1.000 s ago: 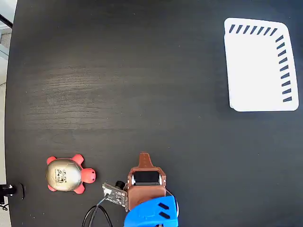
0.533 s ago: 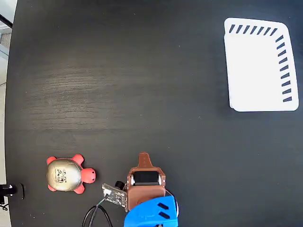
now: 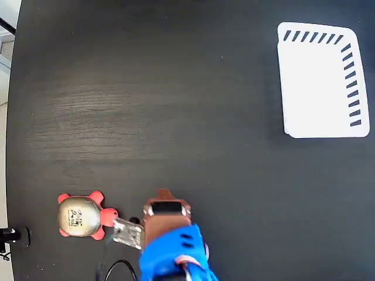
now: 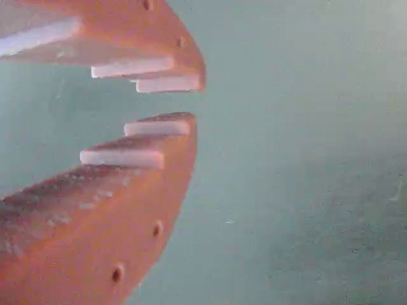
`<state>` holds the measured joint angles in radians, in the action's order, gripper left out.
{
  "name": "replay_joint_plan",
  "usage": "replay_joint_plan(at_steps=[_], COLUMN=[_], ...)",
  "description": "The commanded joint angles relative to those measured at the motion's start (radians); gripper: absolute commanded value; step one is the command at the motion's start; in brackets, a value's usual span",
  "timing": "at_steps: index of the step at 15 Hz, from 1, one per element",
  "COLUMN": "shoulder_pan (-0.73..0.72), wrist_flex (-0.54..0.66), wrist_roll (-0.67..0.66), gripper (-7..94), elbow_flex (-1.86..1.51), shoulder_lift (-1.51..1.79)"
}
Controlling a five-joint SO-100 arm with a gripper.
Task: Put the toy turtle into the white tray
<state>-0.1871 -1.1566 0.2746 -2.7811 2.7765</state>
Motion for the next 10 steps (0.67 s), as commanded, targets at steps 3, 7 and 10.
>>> replay_joint_plan(at_steps=[3, 7, 10], shoulder_pan=[-0.184, -0.347, -0.46], wrist_flex=[-0.094, -0.141, -0.184], wrist_roll=[0.167, 0.222, 0.284], gripper=[0, 0, 0], elbow_flex=[0.333, 0.443, 0.561], shoulder_lift=[-0.265, -0.419, -0.563])
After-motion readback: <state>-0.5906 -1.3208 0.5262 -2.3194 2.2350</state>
